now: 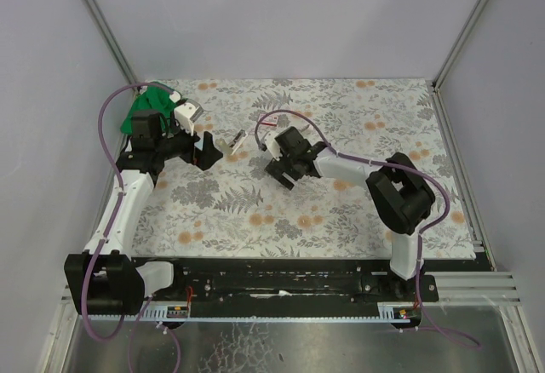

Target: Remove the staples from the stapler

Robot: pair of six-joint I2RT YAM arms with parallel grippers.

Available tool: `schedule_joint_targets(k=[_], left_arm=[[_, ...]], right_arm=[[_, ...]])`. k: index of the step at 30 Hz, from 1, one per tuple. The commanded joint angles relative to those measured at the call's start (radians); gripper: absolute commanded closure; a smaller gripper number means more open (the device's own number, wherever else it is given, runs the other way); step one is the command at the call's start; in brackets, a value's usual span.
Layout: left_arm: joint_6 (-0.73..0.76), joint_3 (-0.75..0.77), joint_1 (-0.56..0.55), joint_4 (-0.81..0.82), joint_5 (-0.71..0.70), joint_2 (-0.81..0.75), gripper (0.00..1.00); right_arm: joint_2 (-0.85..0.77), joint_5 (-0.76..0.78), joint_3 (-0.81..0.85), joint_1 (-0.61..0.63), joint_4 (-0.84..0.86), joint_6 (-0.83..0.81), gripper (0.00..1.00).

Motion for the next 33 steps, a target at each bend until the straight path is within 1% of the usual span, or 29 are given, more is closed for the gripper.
schedule_joint_targets(k=[1, 5, 7, 10, 12, 17, 22, 27, 29, 33], left_arm=[[-0.008, -0.003, 0.008, 0.059, 0.020, -0.010, 0.00], [-0.008, -0.006, 0.008, 0.060, 0.019, -0.015, 0.00], [-0.008, -0.005, 0.009, 0.059, 0.019, -0.017, 0.00], [-0.009, -0.005, 0.009, 0.059, 0.020, -0.016, 0.00], [-0.009, -0.005, 0.009, 0.059, 0.020, -0.015, 0.00], [-0.010, -0.005, 0.009, 0.059, 0.022, -0.011, 0.00], [-0.010, -0.005, 0.009, 0.059, 0.024, -0.010, 0.00], [-0.008, -0.007, 0.010, 0.059, 0.024, -0.010, 0.00], [-0.008, -0.006, 0.009, 0.059, 0.026, -0.008, 0.00], [-0.008, -0.007, 0.010, 0.059, 0.026, -0.006, 0.00]], right_arm=[[-0.063, -0.131, 0.050, -0.022, -0.031, 0.046, 0.11], [-0.026, -0.173, 0.073, -0.028, -0.053, 0.081, 0.19], [-0.012, -0.207, 0.082, -0.030, -0.060, 0.083, 0.25], [0.011, -0.273, 0.099, -0.038, -0.081, 0.080, 0.42], [0.026, -0.303, 0.114, -0.043, -0.102, 0.078, 0.47], [0.050, -0.318, 0.117, -0.049, -0.112, 0.075, 0.53], [0.080, -0.330, 0.125, -0.051, -0.121, 0.079, 0.65], [0.083, -0.332, 0.127, -0.054, -0.120, 0.081, 0.68], [0.086, -0.334, 0.128, -0.055, -0.119, 0.077, 0.73], [0.094, -0.342, 0.127, -0.055, -0.125, 0.077, 0.79]])
